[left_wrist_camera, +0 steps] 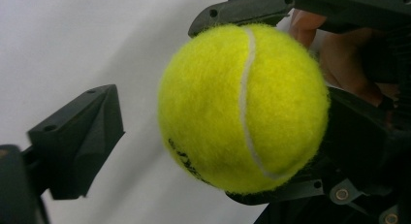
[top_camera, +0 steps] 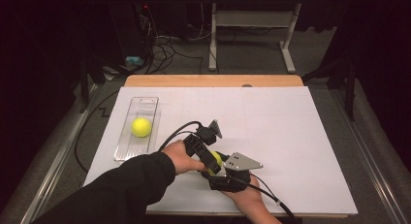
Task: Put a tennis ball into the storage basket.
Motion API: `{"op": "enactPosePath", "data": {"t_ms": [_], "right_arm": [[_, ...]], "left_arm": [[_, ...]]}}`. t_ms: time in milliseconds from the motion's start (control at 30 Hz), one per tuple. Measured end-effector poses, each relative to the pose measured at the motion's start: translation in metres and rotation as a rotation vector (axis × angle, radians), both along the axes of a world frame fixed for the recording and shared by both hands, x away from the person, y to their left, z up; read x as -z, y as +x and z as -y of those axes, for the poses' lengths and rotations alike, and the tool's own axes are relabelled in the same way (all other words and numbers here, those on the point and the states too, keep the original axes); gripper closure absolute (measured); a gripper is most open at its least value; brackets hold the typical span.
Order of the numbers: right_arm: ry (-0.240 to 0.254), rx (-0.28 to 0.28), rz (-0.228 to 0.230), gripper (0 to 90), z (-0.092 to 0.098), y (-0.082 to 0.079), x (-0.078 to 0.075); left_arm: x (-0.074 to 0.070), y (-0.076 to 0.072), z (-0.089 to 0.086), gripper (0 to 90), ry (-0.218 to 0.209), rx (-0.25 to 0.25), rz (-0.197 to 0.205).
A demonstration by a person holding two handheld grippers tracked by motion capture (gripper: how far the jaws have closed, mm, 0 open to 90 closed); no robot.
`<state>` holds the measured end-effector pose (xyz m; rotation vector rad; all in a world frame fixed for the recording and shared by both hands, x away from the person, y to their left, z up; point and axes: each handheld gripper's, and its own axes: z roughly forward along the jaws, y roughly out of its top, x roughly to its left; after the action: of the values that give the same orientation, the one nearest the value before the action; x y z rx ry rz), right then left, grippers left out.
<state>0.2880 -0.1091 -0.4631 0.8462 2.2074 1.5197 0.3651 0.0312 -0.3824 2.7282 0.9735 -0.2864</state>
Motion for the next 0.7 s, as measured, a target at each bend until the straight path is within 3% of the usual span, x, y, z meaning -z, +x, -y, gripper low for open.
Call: {"op": "enactPosePath", "data": {"t_ms": [333,633,700], "right_arm": [[-0.027,-0.001,0.013,26.7,-0.0001,0.0014,0.0008],[-0.023,0.011,0.017,25.7,-0.0007,0.0002,0.0009],[-0.017,0.002,0.022,20.1,-0.0003,0.0012,0.0014]], "left_arm": [[-0.0008,-0.0012,0.0013,25.9,-0.021,0.013,-0.023],[-0.0031,-0.0019,0.0028,26.7,0.006,0.033,-0.018],[-0.0031,-0.0021,0.0032,26.8,0.014,0.034,-0.012]]}}
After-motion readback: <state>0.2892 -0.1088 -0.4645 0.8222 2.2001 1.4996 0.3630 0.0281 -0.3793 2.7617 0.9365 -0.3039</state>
